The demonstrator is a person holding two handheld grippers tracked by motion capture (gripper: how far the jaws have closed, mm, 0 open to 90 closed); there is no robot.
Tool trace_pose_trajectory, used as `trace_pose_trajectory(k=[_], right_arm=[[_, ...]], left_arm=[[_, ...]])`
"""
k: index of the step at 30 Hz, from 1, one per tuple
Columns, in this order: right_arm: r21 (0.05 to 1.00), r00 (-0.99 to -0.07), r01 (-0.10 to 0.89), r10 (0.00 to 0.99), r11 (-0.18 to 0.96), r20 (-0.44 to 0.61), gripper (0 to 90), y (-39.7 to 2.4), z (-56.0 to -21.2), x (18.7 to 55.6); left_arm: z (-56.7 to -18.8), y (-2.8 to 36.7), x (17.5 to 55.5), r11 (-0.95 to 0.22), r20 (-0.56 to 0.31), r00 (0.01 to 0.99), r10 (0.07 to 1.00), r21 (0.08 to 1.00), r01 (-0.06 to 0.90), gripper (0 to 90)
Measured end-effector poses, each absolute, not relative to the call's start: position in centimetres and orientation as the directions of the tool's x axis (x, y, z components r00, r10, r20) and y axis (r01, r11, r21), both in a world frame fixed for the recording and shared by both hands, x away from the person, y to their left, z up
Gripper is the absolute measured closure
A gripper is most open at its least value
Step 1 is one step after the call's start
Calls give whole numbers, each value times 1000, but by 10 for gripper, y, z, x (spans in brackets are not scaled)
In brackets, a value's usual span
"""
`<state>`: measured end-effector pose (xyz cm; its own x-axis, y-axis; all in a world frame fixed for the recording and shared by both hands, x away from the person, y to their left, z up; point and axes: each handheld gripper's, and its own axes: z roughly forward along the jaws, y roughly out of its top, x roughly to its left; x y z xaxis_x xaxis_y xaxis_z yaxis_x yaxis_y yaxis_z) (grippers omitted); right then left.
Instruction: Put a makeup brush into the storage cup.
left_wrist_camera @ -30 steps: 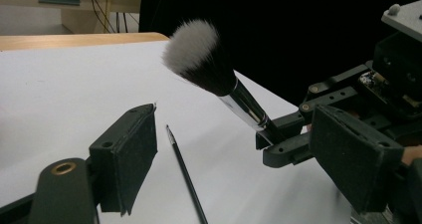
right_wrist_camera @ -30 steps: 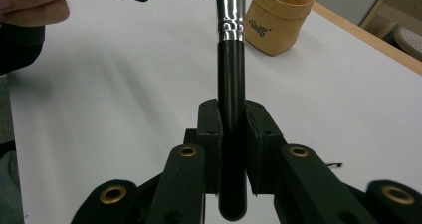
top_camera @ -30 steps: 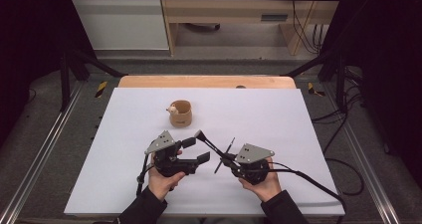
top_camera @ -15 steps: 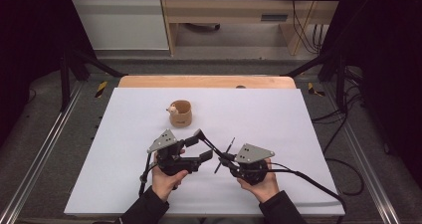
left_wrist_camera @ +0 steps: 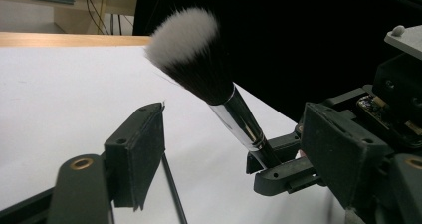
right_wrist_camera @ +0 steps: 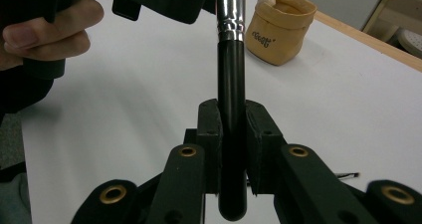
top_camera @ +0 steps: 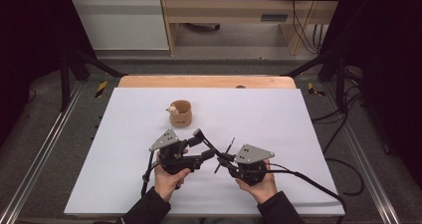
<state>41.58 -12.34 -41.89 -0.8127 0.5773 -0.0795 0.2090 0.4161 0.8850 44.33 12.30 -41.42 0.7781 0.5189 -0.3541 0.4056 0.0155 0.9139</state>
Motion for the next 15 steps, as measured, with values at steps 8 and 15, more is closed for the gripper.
trace_pose_trajectory(k=[8,15], right_arm=[[892,-812,208,579,402,-71,792,-123,-419,415],[897,-815,203,576,392,-67,792,-122,-419,415]], left_arm=[[-415,120,445,26,-369,778,509,909,415,349],[-415,119,445,38,-385,780,494,906,423,423]])
